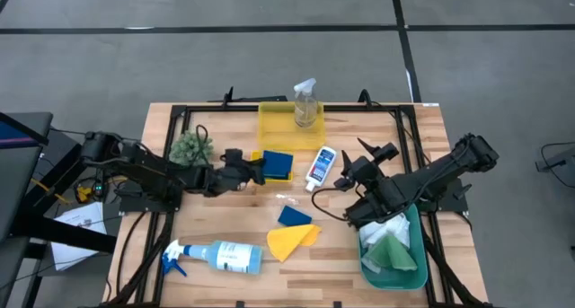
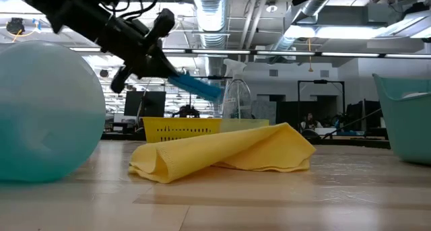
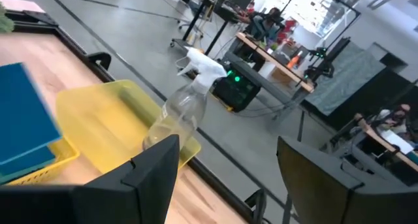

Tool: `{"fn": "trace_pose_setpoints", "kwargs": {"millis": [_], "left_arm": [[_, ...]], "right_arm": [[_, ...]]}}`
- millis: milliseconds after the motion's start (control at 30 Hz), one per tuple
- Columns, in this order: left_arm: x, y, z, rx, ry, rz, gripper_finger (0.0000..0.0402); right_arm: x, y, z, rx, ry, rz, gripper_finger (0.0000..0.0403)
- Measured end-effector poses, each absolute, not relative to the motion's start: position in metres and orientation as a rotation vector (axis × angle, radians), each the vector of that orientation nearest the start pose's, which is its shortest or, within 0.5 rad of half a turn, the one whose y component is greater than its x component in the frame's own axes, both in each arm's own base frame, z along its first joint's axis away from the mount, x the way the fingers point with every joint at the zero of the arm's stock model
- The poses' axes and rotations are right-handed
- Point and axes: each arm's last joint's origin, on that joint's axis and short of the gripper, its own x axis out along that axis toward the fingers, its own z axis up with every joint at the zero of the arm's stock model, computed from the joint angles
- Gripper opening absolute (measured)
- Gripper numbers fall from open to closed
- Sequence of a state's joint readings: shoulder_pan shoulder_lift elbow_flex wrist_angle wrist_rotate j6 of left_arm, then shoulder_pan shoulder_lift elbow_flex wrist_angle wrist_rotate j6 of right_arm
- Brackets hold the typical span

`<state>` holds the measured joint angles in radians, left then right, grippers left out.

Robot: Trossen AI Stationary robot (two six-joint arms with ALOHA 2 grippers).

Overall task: Pick & Place Kitchen Items
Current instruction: Put the blue sponge into the bottom yellow bin

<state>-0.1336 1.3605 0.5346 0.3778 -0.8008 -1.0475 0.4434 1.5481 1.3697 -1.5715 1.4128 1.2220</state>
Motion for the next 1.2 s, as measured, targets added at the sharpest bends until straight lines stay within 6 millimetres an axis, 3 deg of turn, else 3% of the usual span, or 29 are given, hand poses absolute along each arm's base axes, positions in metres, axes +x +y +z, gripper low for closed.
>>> {"fn": "trace_pose_setpoints", "kwargs": {"millis": [433,933,1200], "left_arm": [[0.244,-0.027,0.174,-0.863,-0.037,0.929,0.0005],[0.260,-0.018,0.141,-0.904,0.016,0.959,0.0006],[0.263,-0.017,0.136,-0.901,0.035,0.957,0.0007]], "right_arm": [[0.243,0.077,0.312,-0.422,0.465,-1.097,0.0248],[0.244,0.075,0.312,-0.419,0.474,-1.107,0.0248],[0.244,0.075,0.312,-0.420,0.478,-1.106,0.0248]]}}
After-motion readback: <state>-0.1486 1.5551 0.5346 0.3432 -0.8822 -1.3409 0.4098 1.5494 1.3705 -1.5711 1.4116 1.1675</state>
